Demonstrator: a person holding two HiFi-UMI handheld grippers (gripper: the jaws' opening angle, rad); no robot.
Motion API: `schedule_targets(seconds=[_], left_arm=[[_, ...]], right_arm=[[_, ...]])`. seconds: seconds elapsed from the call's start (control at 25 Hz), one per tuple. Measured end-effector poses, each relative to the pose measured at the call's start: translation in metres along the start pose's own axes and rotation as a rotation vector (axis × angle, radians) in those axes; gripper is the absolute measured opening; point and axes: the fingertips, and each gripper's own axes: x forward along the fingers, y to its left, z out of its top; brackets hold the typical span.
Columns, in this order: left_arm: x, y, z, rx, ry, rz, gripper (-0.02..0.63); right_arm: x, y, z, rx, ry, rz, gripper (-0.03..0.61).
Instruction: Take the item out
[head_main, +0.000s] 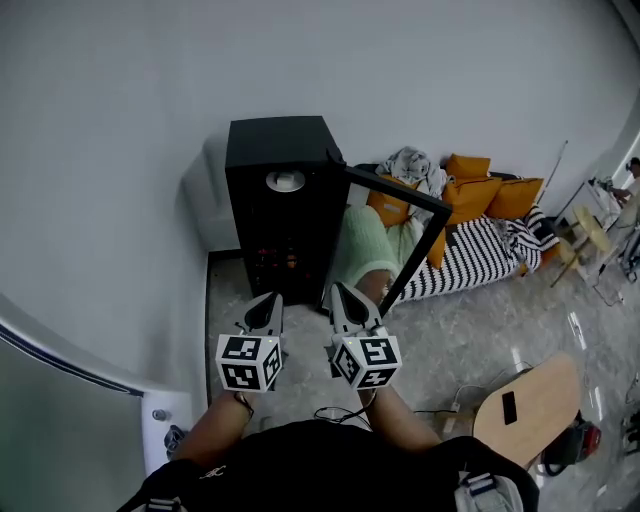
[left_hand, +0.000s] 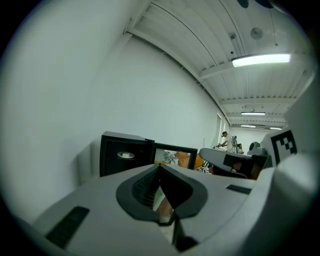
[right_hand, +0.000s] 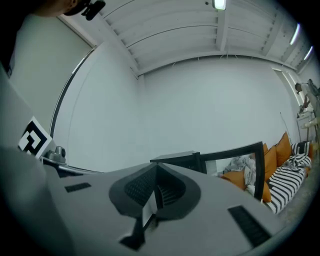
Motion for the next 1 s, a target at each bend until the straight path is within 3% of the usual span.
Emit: schedule_targets(seconds=[0.32,0.64,1.0], left_arm=[[0.003,0.01,-0.004,0.006,0.019,-0.011,0.007],[-0.003,0.052,-0.003,-0.018,0.016,-0.003,0.008],[-0.012,0.098,-0.006,-0.026,0.026,-0.052,0.007]], right_arm=[[0.016,0.01,-0.007,0.005,0.019,0.015,0.008],[0.043,0.041,-0.012,-0.059,0.021,0.007,0.008],[0.066,0.08,-0.027,-0.059,0.025,-0.033,0.008]])
